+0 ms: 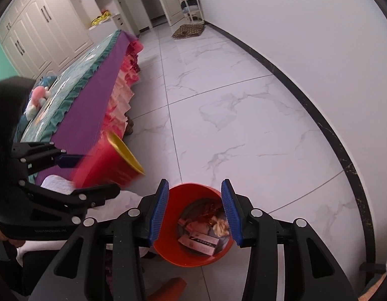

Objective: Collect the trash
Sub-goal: 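Open the left tool over the bucket while the right tool releases the paper, then move both open tools back over the bed toward the cable and mask, then grasp the white coiled cable with the left tool while the right tool grasps the red mask, then carry the white cable and red mask over the orange bucket with both tools, then open the left tool over the bucket while the right tool releases the mask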

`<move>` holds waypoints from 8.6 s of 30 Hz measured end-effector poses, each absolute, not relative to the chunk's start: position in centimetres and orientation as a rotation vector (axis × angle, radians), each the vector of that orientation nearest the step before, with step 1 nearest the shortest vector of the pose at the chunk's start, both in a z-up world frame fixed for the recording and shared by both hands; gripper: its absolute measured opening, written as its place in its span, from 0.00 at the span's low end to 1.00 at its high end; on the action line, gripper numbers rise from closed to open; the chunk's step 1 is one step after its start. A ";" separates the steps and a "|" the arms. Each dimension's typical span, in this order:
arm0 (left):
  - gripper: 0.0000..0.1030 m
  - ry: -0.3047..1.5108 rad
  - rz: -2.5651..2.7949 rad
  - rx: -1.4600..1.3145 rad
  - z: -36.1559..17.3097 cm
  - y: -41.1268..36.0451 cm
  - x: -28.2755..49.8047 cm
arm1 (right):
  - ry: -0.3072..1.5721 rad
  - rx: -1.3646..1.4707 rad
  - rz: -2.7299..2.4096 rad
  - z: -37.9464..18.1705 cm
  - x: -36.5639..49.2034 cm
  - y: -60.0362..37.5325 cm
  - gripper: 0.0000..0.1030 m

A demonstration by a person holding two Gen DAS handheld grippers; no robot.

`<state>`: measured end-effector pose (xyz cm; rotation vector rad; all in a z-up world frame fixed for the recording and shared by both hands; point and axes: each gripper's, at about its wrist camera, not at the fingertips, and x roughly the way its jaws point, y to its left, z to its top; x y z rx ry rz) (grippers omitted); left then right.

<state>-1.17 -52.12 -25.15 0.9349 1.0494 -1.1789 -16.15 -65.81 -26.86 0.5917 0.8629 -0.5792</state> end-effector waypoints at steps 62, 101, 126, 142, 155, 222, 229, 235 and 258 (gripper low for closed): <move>0.83 0.937 -0.380 0.295 -12.5 -10.5 16.2 | 0.764 0.090 0.330 -11.4 13.8 -27.1 0.50; 0.63 1.188 -0.382 0.244 -24.7 -7.0 31.2 | 0.926 0.083 0.386 -20.2 30.9 -24.0 0.50; 0.24 1.191 -0.397 0.214 -24.6 -6.5 31.1 | 0.966 -0.007 0.371 -24.3 34.9 -23.1 0.01; 0.23 1.120 -0.360 0.200 -20.2 -5.7 26.9 | 0.859 -0.006 0.401 -18.7 28.9 -23.9 0.01; 0.23 1.012 -0.358 0.221 -14.2 -6.0 20.2 | 0.761 0.002 0.443 -12.8 21.1 -23.9 0.01; 0.24 1.123 -1.241 0.898 -26.6 -51.0 -0.8 | 0.932 0.660 -0.372 -30.1 -12.1 -62.3 0.04; 0.28 1.142 -1.223 0.938 -28.1 -52.1 -0.9 | 0.971 0.725 -0.395 -32.4 -12.6 -63.2 0.27; 0.53 1.130 -1.205 0.950 -28.3 -52.2 -0.9 | 0.973 0.746 -0.428 -33.0 -13.4 -63.7 0.33; 0.63 1.023 -1.149 0.891 -23.8 -49.6 0.0 | 0.881 0.670 -0.439 -27.4 -13.5 -63.1 0.33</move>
